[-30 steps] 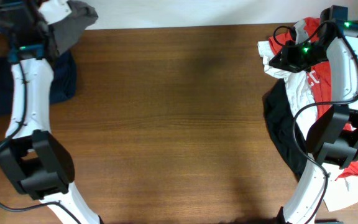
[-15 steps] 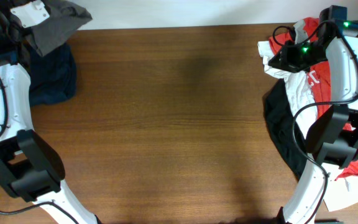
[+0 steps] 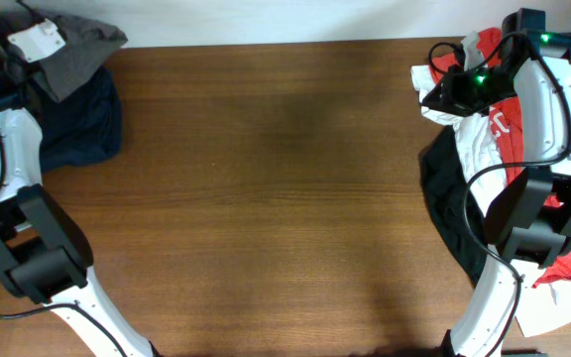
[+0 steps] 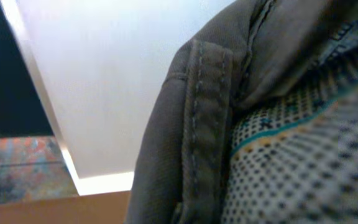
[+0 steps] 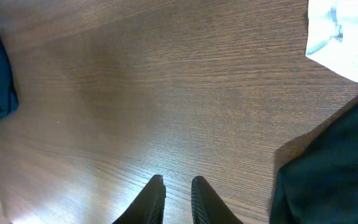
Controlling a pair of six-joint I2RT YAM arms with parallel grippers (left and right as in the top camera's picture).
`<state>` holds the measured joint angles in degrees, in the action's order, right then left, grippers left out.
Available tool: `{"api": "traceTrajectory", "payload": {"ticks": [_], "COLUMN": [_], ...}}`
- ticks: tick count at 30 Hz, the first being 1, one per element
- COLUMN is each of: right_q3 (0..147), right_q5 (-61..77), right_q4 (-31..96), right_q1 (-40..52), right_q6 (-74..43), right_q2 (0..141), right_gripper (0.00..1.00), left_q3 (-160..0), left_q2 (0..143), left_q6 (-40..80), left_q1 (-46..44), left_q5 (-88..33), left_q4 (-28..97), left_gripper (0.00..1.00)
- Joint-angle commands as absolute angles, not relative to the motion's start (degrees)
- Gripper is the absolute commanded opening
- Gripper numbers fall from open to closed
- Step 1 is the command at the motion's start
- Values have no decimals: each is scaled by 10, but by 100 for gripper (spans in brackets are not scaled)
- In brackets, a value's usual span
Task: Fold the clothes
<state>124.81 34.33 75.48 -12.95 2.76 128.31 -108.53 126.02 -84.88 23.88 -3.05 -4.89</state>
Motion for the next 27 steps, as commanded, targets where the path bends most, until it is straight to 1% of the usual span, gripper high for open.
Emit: {"api": "traceTrajectory", "payload": {"ticks": [1, 5, 10, 12, 15, 19, 20, 21, 22, 25, 27], "right_q3": [1248, 1248, 1248, 1248, 1248, 1248, 1248, 1248, 1248, 1248, 1248], "right_q5": [338, 338, 338, 338, 338, 338, 338, 338, 338, 338, 338], "right_q4": [757, 757, 757, 757, 757, 761, 761, 761, 761, 761, 761], "right_q1": [-126, -126, -126, -126, -126, -123, -123, -123, -123, -123, -123], "right_q6": [26, 25, 25, 25, 25, 25, 25, 25, 25, 25, 25], "right_q2": [1271, 1271, 1271, 1271, 1271, 1271, 1271, 1271, 1271, 1271, 1271], "right_gripper": [20, 20, 20, 20, 20, 20, 21, 22, 26, 27, 28], "left_q3": [-1099, -1099, -1099, -1099, -1099, -1099, -1099, -1099, -1099, -1099, -1099], "left_q2": [1256, 1256, 1254, 1252, 1252, 1252, 1252, 1252, 1252, 1252, 1247], "left_q6": [-854, -854, -853, -846, -816, -815, -815, -815, -814, -797, -797], "left_q1": [249, 249, 249, 249, 249, 250, 251, 255, 257, 258, 256], "left_q5": [-29, 25, 31, 41, 74, 139, 144, 149, 148, 142, 111], "left_q4": [-13, 123, 264, 292, 301, 380, 391, 409, 419, 451, 472], "left_gripper": [0, 0, 0, 0, 0, 0, 10, 65, 99, 99, 99]}}
